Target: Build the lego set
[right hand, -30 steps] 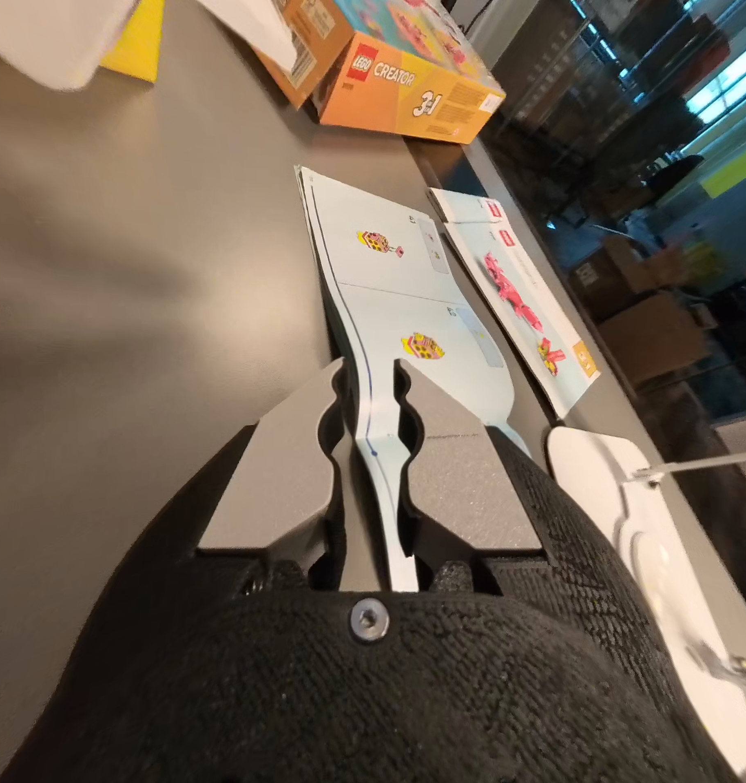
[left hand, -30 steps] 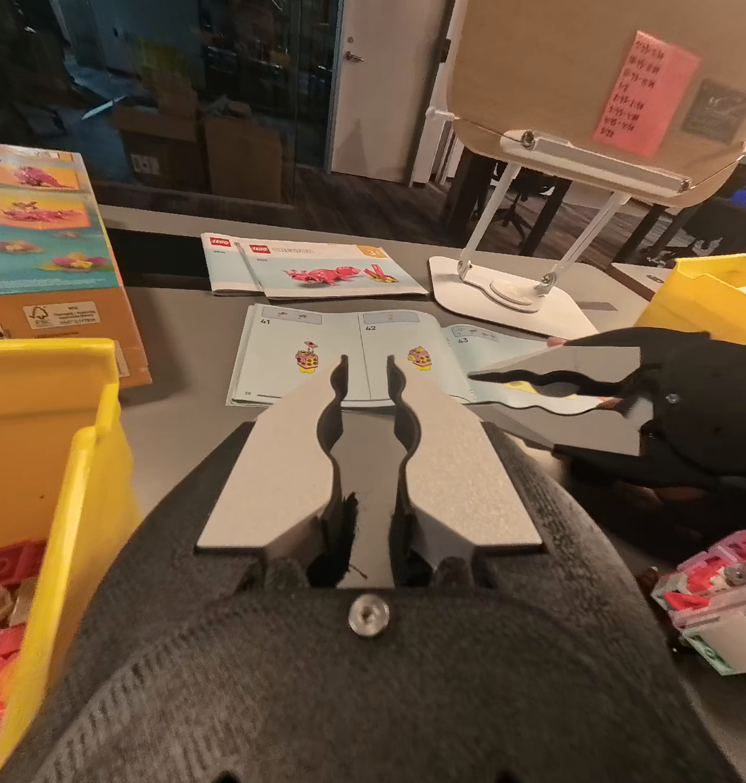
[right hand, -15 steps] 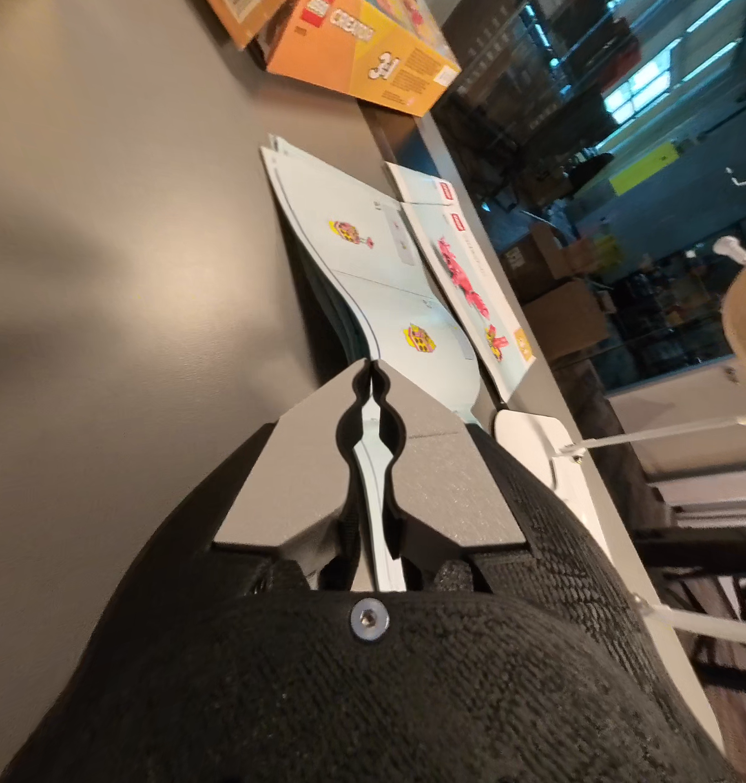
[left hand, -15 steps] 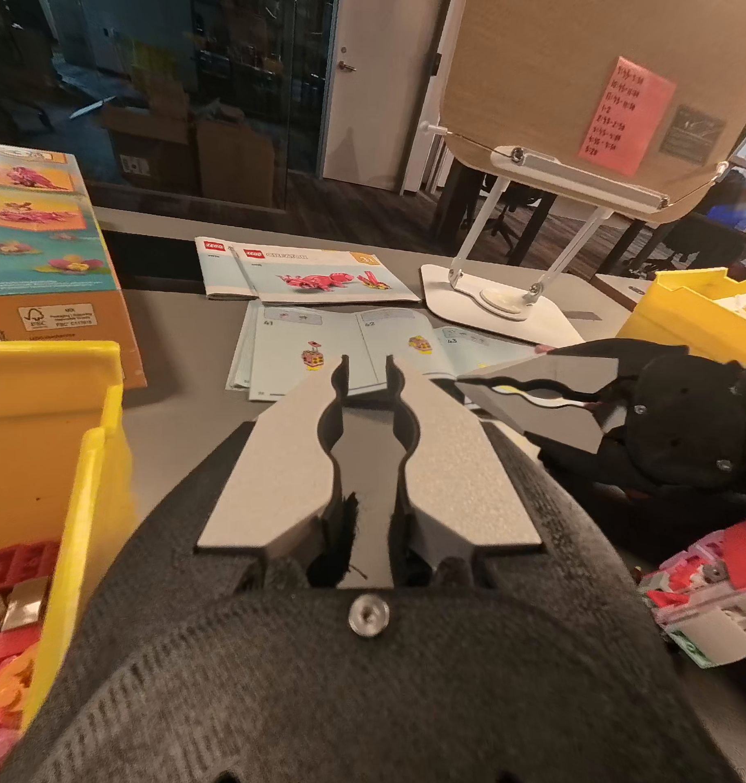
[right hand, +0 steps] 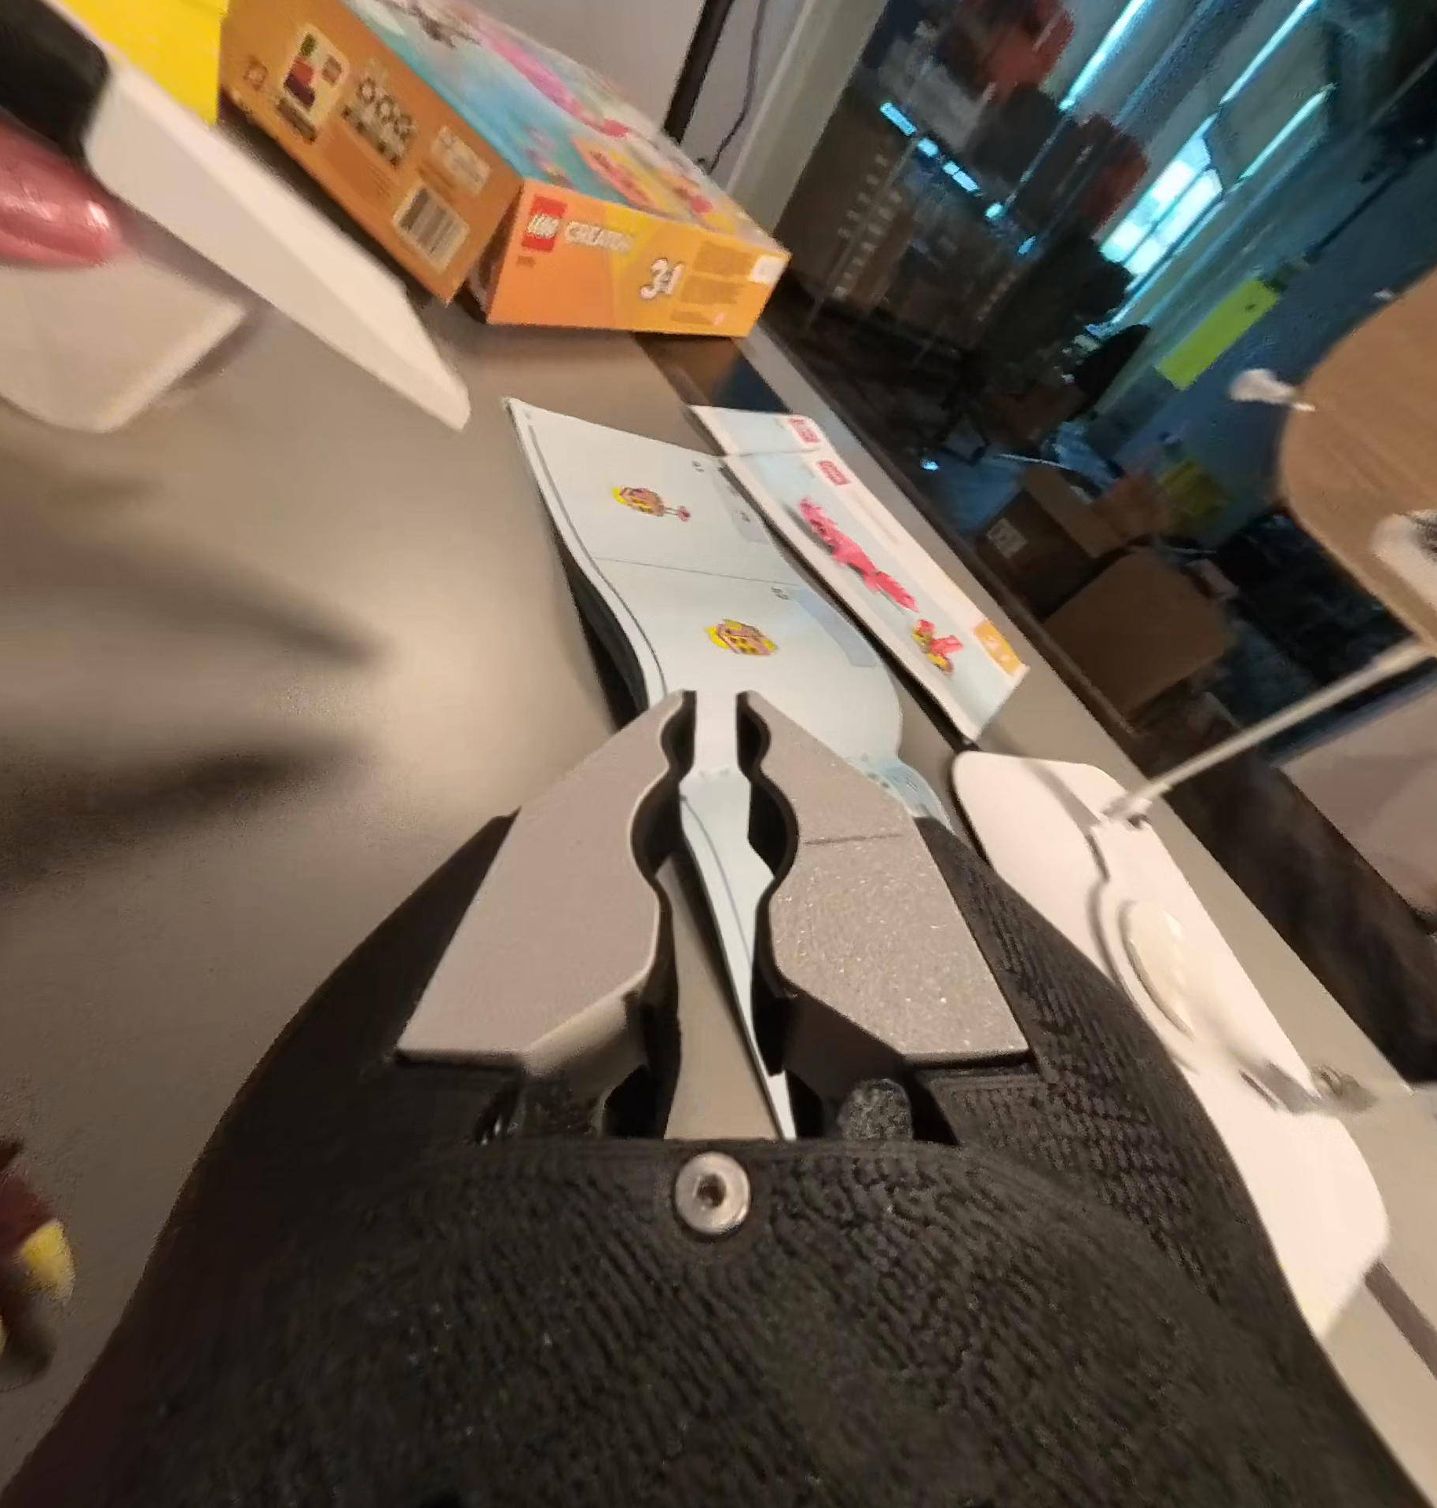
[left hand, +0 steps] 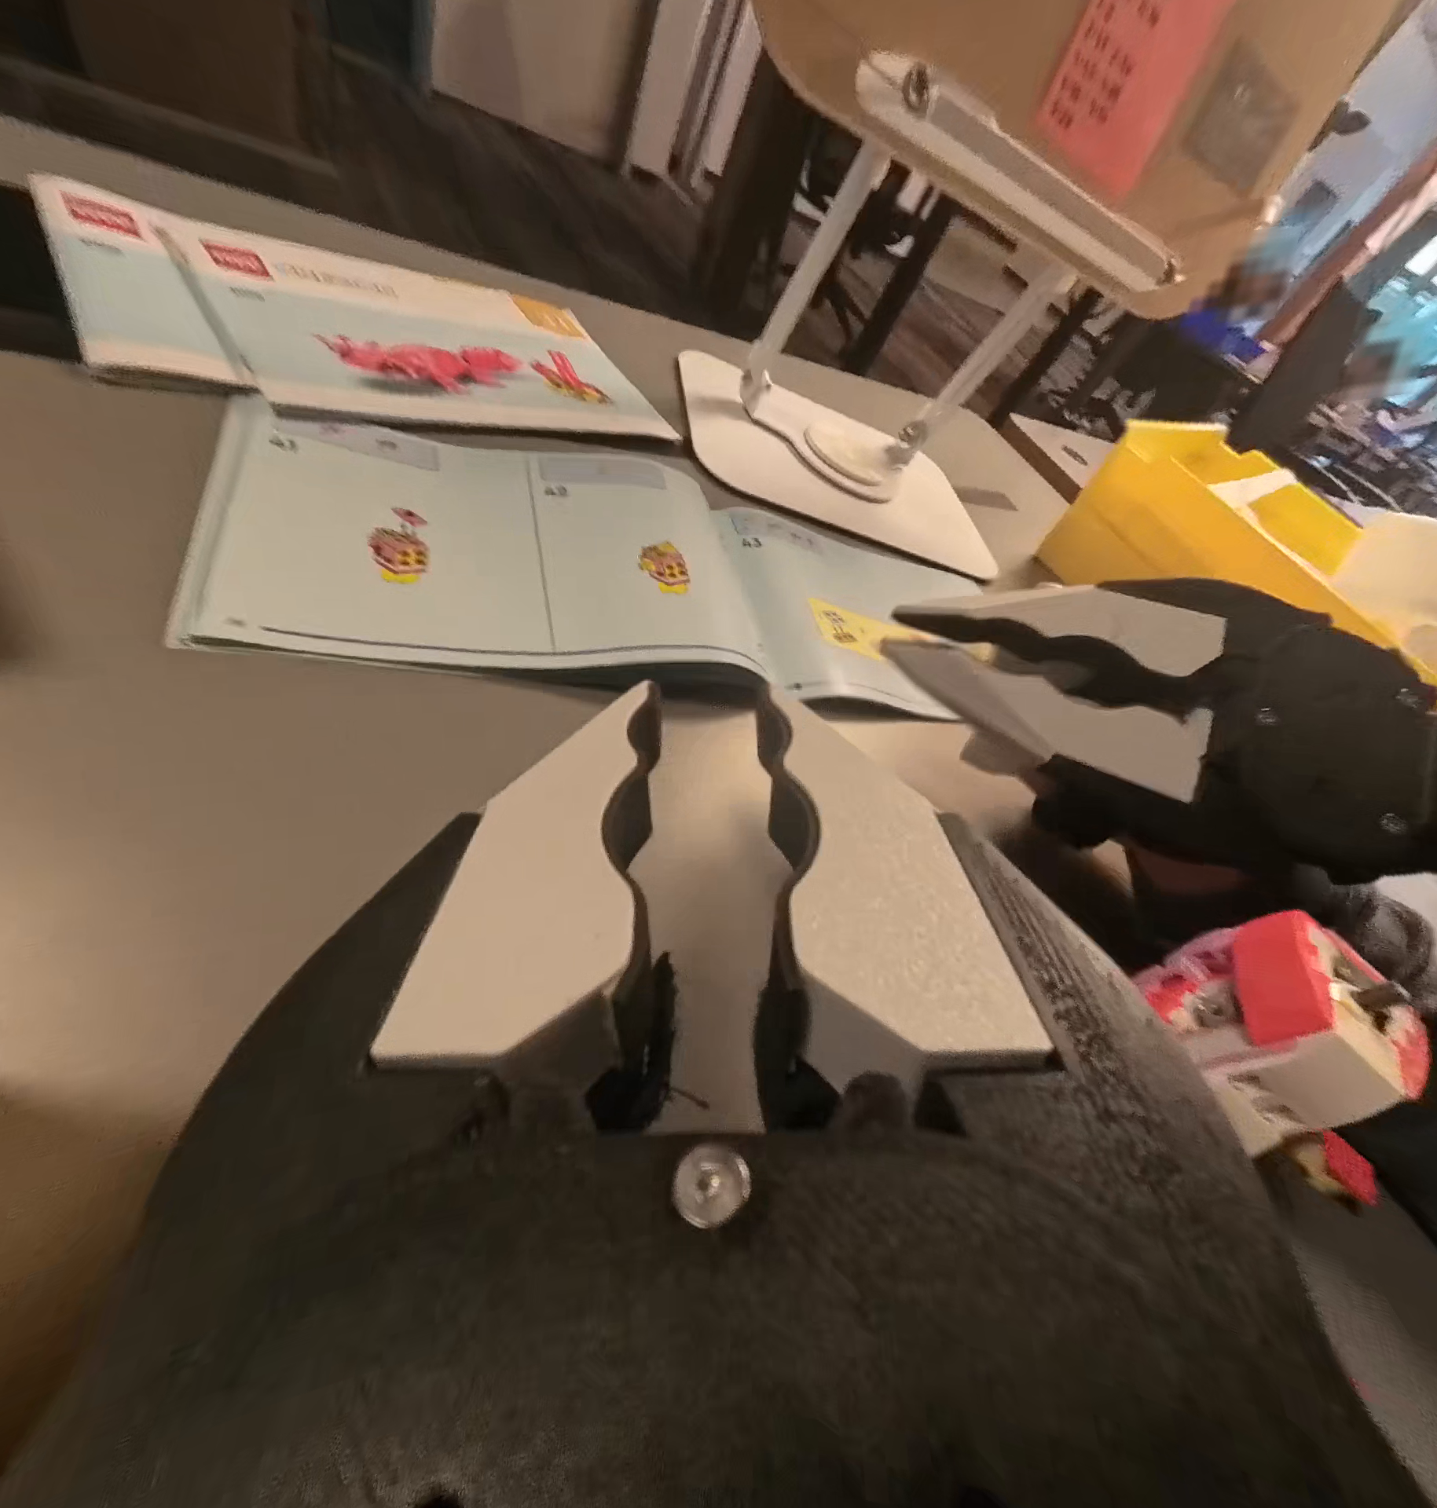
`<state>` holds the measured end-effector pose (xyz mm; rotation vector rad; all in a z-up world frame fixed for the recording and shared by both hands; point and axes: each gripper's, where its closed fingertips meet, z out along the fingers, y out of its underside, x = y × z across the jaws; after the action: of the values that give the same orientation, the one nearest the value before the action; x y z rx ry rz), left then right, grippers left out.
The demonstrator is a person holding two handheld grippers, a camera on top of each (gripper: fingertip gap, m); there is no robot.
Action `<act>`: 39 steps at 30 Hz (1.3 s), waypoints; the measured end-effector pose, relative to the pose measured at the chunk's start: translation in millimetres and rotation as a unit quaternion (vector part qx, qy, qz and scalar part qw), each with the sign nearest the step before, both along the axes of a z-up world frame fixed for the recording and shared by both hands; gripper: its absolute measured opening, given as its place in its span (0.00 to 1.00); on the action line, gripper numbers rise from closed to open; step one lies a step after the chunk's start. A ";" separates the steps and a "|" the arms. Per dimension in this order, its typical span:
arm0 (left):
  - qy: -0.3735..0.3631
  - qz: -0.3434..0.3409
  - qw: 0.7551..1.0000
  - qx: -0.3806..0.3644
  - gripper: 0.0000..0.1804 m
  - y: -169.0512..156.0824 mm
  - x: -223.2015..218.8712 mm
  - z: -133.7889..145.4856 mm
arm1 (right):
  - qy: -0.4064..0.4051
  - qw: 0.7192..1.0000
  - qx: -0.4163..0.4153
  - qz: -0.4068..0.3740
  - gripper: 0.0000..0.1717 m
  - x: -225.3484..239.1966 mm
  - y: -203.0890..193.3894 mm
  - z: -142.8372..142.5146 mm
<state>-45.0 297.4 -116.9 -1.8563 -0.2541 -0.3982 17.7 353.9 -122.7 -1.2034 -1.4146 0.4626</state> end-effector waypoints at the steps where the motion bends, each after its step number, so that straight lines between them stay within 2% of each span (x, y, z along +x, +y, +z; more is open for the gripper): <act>1: 0.012 0.013 1.000 0.009 0.12 -0.5 -4.3 3.3 | -0.014 1.000 -0.001 0.010 0.08 -9.4 -1.2 -5.2; 4: 0.041 0.038 0.998 0.034 0.12 -3.2 -13.7 11.8 | -0.063 0.997 0.013 0.030 0.13 -32.8 -2.6 -21.7; 12: 0.035 0.043 0.998 0.041 0.12 -4.9 -18.9 14.4 | -0.110 0.992 0.064 0.025 0.12 -50.2 9.2 -33.2; 17: 0.028 0.038 0.998 0.042 0.12 -4.5 -16.8 14.4 | -0.100 0.989 0.107 -0.024 0.04 -42.4 18.5 -24.0; 23: 0.023 0.032 0.998 0.040 0.13 -3.9 -15.0 13.7 | -0.101 0.987 0.095 -0.076 0.02 -32.9 30.6 -22.3; 28: 0.023 0.032 0.998 0.041 0.13 -3.7 -15.0 14.1 | -0.094 0.989 0.076 -0.081 0.00 -33.1 32.3 -20.5; 32: 0.033 0.039 0.998 0.027 0.13 -4.8 -18.2 10.3 | -0.077 0.994 0.048 -0.061 0.00 -26.6 23.8 -16.9; 39: 0.118 0.039 0.992 -0.019 0.17 -10.4 -26.9 4.4 | -0.058 0.998 0.024 -0.011 0.00 19.3 -0.9 -14.9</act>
<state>-71.8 287.1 -112.5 -1.9044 -0.1724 -0.1186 37.0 353.0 -137.5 -1.2223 -1.5026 0.3468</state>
